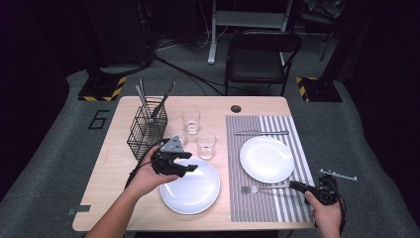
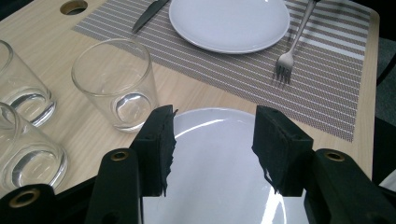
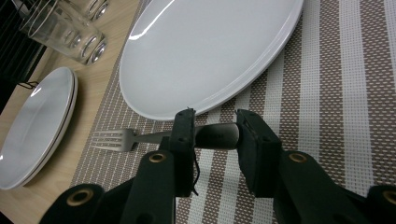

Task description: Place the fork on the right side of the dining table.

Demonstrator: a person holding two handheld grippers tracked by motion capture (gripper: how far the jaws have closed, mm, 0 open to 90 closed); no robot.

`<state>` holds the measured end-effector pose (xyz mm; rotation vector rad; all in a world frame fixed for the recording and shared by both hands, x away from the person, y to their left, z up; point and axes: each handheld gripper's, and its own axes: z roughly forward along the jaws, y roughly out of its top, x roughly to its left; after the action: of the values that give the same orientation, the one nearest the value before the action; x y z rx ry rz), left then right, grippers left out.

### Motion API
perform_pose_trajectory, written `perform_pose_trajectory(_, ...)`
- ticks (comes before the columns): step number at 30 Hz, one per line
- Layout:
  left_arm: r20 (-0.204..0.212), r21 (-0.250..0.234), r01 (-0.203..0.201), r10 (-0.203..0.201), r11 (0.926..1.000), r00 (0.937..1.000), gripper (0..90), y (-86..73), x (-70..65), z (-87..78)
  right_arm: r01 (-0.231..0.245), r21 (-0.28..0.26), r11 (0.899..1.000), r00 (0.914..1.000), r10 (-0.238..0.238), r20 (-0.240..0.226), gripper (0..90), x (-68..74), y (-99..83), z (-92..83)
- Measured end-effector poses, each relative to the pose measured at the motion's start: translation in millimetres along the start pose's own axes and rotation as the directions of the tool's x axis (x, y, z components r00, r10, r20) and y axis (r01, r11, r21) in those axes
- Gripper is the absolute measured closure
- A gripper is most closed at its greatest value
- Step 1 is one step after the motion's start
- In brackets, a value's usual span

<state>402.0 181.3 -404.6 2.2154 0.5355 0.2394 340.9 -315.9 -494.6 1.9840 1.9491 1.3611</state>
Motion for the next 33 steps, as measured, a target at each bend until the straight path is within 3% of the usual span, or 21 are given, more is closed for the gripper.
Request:
perform_pose_trajectory(12, -0.001, -0.004, 0.002, -0.002, 1.0000, 1.0000, 48.2, -0.1, 0.8, -1.0, -0.024, -0.005, 1.000, 0.9997, 0.024, 0.003, 67.9, -7.2, -0.5, 0.1)
perform_pose_trajectory(33, -0.001, -0.001, -0.001, 0.001, 1.0000, 1.0000, 48.2, -0.2, 1.1, -0.9, -0.020, -0.010, 1.000, 0.9996, 0.020, 0.021, 66.9, -9.6, -0.5, 0.6)
